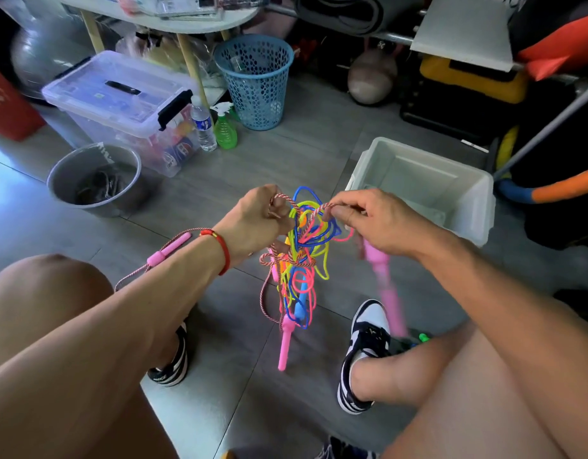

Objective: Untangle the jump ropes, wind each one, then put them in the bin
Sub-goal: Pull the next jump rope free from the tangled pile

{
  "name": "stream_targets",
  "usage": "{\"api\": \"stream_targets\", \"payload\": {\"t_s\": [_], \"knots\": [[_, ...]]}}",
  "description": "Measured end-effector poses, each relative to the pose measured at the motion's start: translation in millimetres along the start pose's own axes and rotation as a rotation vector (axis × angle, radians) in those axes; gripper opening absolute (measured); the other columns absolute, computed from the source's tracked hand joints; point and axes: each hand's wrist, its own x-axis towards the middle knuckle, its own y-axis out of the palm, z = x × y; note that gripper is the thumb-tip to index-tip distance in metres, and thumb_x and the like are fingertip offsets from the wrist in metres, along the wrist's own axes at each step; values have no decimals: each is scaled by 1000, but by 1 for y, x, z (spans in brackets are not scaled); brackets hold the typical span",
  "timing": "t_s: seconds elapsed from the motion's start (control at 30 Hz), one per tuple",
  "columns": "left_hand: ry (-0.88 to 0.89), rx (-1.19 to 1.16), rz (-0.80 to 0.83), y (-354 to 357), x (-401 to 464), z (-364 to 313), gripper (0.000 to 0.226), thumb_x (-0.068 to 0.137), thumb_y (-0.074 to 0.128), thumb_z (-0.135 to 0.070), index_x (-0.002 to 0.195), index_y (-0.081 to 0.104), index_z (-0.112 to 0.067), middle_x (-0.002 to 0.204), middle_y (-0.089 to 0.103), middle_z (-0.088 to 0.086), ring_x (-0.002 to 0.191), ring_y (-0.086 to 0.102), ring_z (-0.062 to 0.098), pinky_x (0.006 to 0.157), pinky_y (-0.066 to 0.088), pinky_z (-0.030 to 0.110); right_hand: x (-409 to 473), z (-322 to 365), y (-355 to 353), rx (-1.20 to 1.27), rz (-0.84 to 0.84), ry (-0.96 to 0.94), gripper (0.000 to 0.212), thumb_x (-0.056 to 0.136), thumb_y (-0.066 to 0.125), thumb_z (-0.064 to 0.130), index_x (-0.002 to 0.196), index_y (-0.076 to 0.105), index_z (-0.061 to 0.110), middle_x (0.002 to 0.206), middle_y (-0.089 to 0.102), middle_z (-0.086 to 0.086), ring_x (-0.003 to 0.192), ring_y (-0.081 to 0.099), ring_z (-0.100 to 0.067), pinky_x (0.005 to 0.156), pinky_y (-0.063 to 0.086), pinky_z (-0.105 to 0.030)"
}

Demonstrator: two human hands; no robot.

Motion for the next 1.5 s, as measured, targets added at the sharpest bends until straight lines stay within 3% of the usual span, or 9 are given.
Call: {"api": "stream_targets", "payload": {"t_s": [0.2,0.33,0.47,0.6,0.73,0.93,1.1,1.3,1.5], "knots": [[104,63,69,1,-5,-2,29,90,61,7,83,41,-13,76,43,5,70,50,20,69,62,56,-3,11,15,-654,-36,-17,28,99,52,46,95,70,25,90,63,-1,91,62,-31,62,34,-32],[57,29,27,6,-3,-5,32,92,59,5,82,37,-15,85,46,12,76,61,29,69,62,57,1,19,24,-1012,-46,-204,16,93,64,28,83,68,17,83,55,-3,78,67,-32,48,12,-30],[1,0,-15,4,0,-3,37,86,76,-7,87,39,-14,86,49,13,72,62,29,63,62,54,0,17,17,-1060,21,-188,18,95,54,14,103,67,24,96,54,-1,99,62,-29,55,24,-35],[-2,228,-96,1,2,-1,40,59,74,-18,78,39,-20,72,54,4,58,51,23,57,56,48,0,12,19,-676,-116,-276,20,99,58,37,115,69,32,94,61,1,93,63,-26,62,41,-35],[55,362,-136,2,1,-4,34,68,74,-10,72,41,-18,65,45,-3,56,39,18,49,39,26,4,13,15,-140,-240,-183,16,91,69,32,106,75,28,90,75,5,81,67,-14,77,52,-35],[28,50,71,-2,-2,-8,22,81,66,4,90,46,5,79,48,11,73,61,27,73,61,57,9,6,29,-115,-76,-81,9,85,72,33,91,78,33,77,72,4,72,64,-18,71,53,-37],[205,294,52,-9,-3,-9,19,87,57,5,84,46,-11,71,48,-6,57,44,4,56,40,17,9,14,29,65,-20,-4,24,72,63,46,80,76,28,71,70,7,66,61,-8,68,49,-30],[303,454,16,-8,-6,-12,21,84,73,-9,83,52,-8,74,68,-1,60,61,1,56,41,12,12,12,38,120,-48,-16,28,80,84,35,71,64,18,56,47,11,54,38,-4,54,32,-25],[219,547,41,-25,-1,-20,37,88,74,-21,68,43,-20,65,57,-6,57,44,10,50,33,13,17,5,22,234,-122,72,16,88,76,22,83,68,10,65,66,2,50,47,-4,53,41,-27]]}}
